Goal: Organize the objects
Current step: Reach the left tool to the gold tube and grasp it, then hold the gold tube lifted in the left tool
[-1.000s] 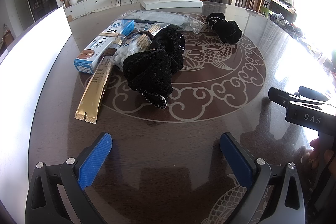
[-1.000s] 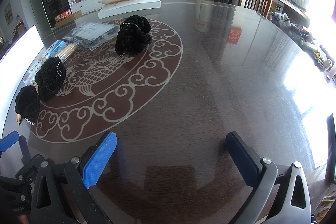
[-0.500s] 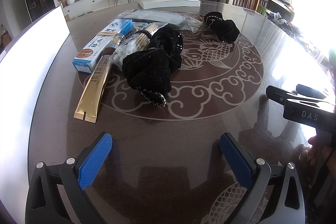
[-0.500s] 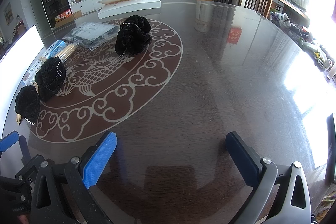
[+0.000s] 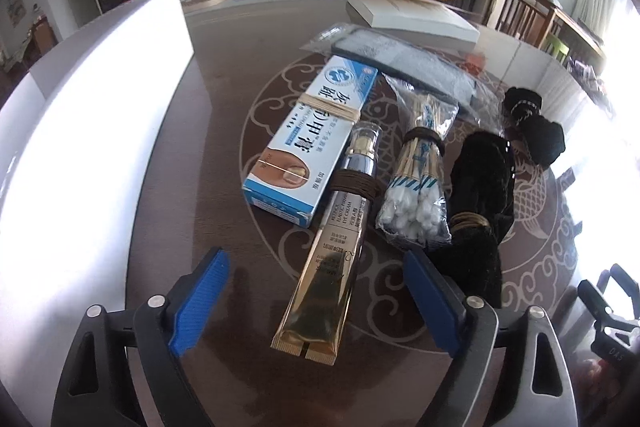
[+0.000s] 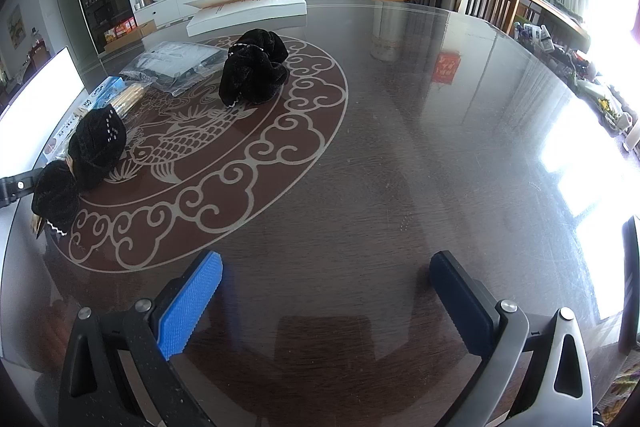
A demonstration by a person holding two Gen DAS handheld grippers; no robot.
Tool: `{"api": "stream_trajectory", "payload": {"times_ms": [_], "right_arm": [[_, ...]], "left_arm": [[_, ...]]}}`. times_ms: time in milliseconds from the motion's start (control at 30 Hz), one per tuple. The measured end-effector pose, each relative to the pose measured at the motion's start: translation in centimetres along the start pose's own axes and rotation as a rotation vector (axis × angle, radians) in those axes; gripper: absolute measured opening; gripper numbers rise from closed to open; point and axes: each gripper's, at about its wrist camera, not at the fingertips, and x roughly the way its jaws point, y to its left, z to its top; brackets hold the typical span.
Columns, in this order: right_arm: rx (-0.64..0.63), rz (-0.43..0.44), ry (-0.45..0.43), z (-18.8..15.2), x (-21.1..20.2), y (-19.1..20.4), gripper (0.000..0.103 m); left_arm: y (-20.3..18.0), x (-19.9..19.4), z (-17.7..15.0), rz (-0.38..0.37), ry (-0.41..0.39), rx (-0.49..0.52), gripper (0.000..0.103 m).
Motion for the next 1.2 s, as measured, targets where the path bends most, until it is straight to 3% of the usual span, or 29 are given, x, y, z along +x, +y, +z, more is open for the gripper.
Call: {"api": "stream_trajectory", "payload": {"times_ms": [133, 200, 300, 433, 467, 533, 600, 733, 800, 1200], "right_arm": [[0.0, 0.0, 0.0, 0.0, 0.0, 0.0, 0.103], [0.0, 0.0, 0.0, 0.0, 0.0, 0.0, 0.103], [0.0, 0.0, 0.0, 0.0, 0.0, 0.0, 0.103], [0.0, 0.0, 0.0, 0.0, 0.0, 0.0, 0.103], [0.0, 0.0, 0.0, 0.0, 0.0, 0.0, 0.103], [0.0, 0.0, 0.0, 0.0, 0.0, 0.0, 0.103], [0.0, 0.0, 0.0, 0.0, 0.0, 0.0, 0.103], [0.0, 0.0, 0.0, 0.0, 0.0, 0.0, 0.103], [0.0, 0.0, 0.0, 0.0, 0.0, 0.0, 0.103], [0.0, 0.0, 0.0, 0.0, 0.0, 0.0, 0.103]], "left_arm": [[-1.0, 1.0, 0.5, -0.019, -0.027, 0.046, 0.064], [-1.8, 0.8, 0.6, -0.021, -0.043, 0.071, 0.027], [-3.0, -0.3, -0.8, -0.007, -0.034, 0.063, 0.026], [-4.3, -2.9, -5.4, -0.002, -0.021, 0.019, 0.026], [-4.5, -3.5, -6.5, -0.001, -0.034, 0.016, 0.027], [-4.7, -4.0, -7.7, 0.015, -0.063, 0.027, 0.04], [-4.5, -3.7, -7.9, 0.038, -0.079, 0.038, 0.081], [-2.7, -2.9, -7.2, 0.031, -0.076, -0.022, 0.092], [-2.3, -2.4, -7.1, 0.037, -0.08, -0.031, 0.103], [-2.3, -2.3, -7.2, 0.037, -0.087, -0.037, 0.103]]}}
